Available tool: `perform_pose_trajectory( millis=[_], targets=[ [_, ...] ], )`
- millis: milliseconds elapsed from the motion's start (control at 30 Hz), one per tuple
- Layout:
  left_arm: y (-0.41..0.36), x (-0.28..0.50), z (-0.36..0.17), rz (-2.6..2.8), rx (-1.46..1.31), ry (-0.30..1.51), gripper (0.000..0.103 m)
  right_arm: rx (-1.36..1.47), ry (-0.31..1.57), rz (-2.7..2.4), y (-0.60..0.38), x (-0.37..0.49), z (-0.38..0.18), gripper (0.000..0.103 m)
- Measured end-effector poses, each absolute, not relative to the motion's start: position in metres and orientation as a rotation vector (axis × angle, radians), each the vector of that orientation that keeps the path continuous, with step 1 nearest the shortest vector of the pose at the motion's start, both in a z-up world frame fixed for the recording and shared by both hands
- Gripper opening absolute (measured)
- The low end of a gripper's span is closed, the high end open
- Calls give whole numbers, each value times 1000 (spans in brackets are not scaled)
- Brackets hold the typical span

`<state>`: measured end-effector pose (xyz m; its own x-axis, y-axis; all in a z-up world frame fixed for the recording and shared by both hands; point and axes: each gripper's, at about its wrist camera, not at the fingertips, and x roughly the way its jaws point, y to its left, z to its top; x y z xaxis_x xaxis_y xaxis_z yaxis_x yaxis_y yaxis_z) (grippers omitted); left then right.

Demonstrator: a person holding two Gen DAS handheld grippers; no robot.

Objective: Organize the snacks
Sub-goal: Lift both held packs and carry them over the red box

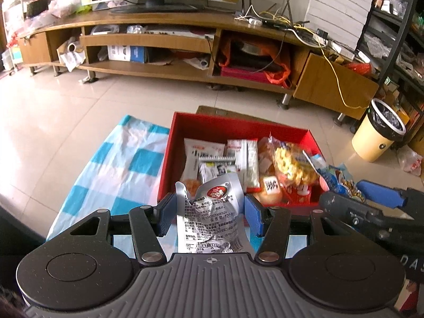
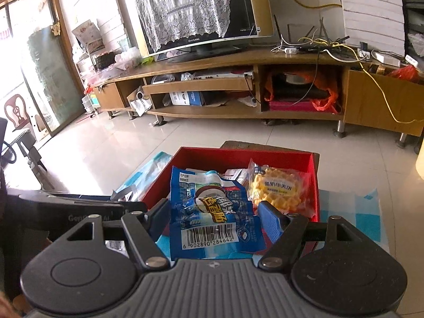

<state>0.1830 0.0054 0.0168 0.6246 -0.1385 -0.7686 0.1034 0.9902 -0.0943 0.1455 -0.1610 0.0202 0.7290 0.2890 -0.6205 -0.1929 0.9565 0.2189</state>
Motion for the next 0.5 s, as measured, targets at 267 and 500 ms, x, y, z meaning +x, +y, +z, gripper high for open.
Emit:
perform_pose_trajectory(
  millis=[267,500],
  targets=[
    [-3,197,20,-138,-33,866,63,161,669,256,-165,154,27,69],
    [-7,208,21,-126,-21,855,63,166,658,237,-166,164,27,69]
  ],
)
